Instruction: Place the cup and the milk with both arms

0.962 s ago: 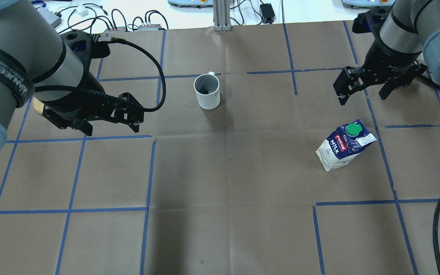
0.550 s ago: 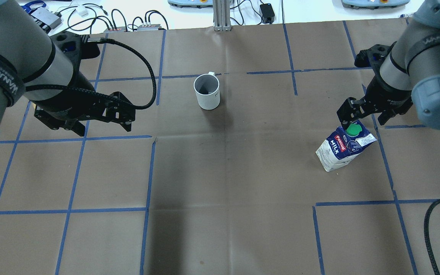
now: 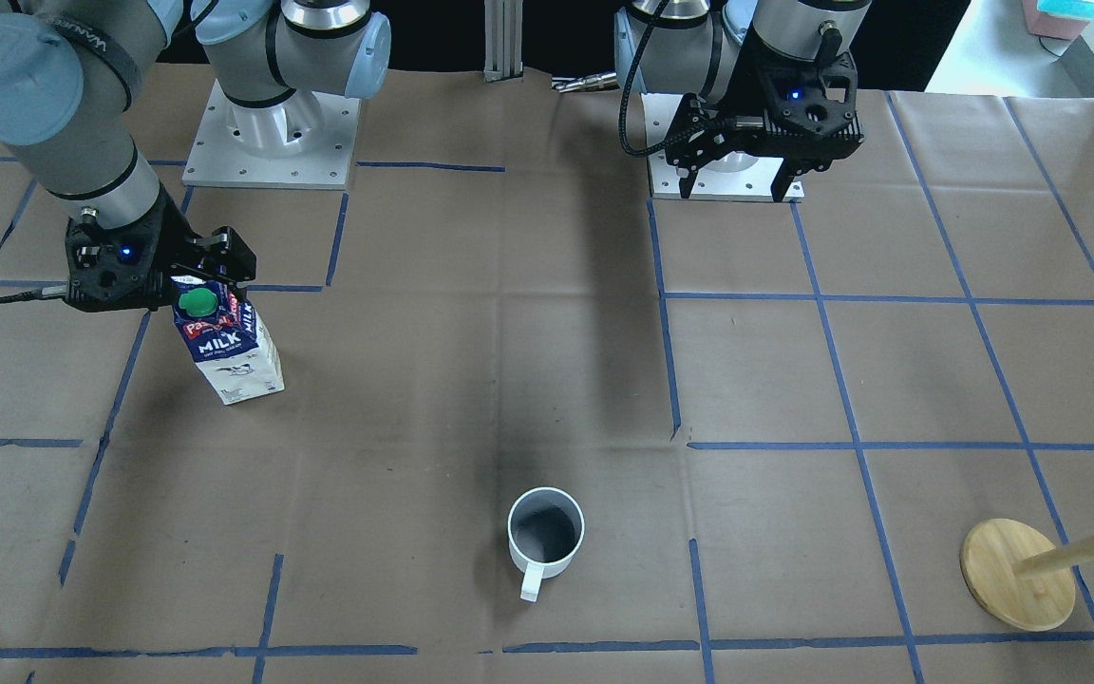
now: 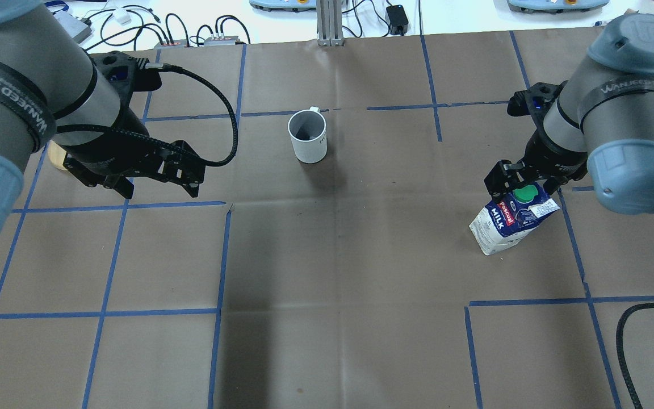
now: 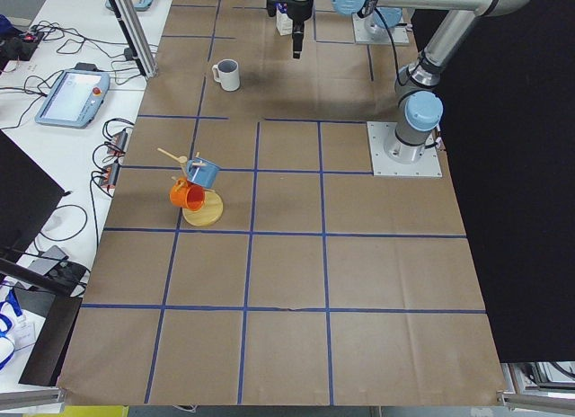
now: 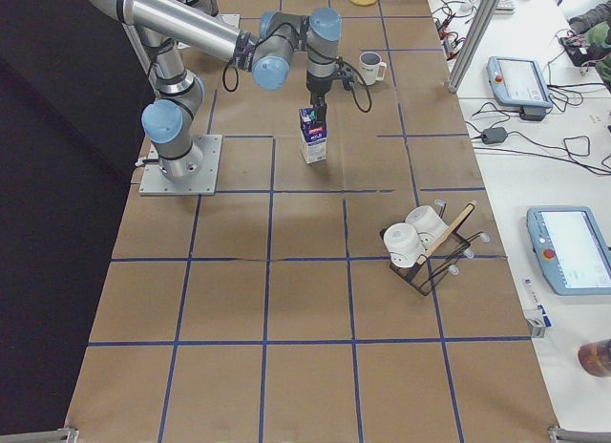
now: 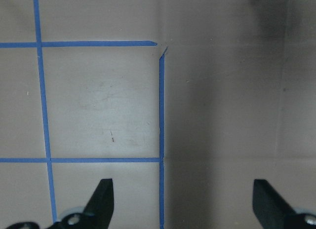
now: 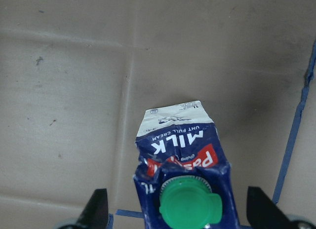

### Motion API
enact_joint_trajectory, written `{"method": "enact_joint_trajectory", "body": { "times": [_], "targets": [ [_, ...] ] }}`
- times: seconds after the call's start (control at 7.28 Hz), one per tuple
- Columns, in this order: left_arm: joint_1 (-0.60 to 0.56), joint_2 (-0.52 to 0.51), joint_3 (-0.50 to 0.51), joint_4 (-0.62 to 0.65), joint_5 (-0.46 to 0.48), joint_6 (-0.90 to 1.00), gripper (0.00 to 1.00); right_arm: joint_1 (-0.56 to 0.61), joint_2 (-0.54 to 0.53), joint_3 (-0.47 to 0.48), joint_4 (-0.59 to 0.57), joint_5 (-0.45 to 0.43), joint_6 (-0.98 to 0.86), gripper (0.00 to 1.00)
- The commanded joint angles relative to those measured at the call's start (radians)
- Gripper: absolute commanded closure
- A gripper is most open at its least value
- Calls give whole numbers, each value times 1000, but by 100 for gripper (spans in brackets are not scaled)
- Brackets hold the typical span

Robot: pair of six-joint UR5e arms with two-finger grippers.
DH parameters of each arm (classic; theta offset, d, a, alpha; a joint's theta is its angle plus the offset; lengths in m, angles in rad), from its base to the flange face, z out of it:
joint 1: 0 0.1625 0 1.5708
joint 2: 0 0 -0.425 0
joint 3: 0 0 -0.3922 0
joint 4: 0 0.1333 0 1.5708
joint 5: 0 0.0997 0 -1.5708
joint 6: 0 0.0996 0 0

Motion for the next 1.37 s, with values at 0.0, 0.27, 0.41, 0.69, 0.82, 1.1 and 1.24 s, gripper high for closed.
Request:
{"method": "enact_joint_trajectory", "body": {
  "times": [0.0,0.27,0.41,0.69,0.82,1.1,1.24],
  "targets": [
    [4,-2,12,14,1,4,0,3,22,6,-12,-3,-8,0],
    [42,-17,3,17,-1,3,0,3,43,2,-15,-10,-7,3],
    [48,-17,-2,17,1,4,0,3,43,2,-14,-13,-7,27],
    [48,-32,12,17,-1,5,0,3,42,-3,-14,-13,-7,47],
    [48,-37,9,47,-1,5,0,3,40,-20,-15,-11,-5,47],
    [48,-11,-14,66,1,3,0,4,43,-104,17,-11,-1,47],
    [48,-11,-15,60,-1,3,0,4,45,-144,59,-8,7,47]
  ]
}}
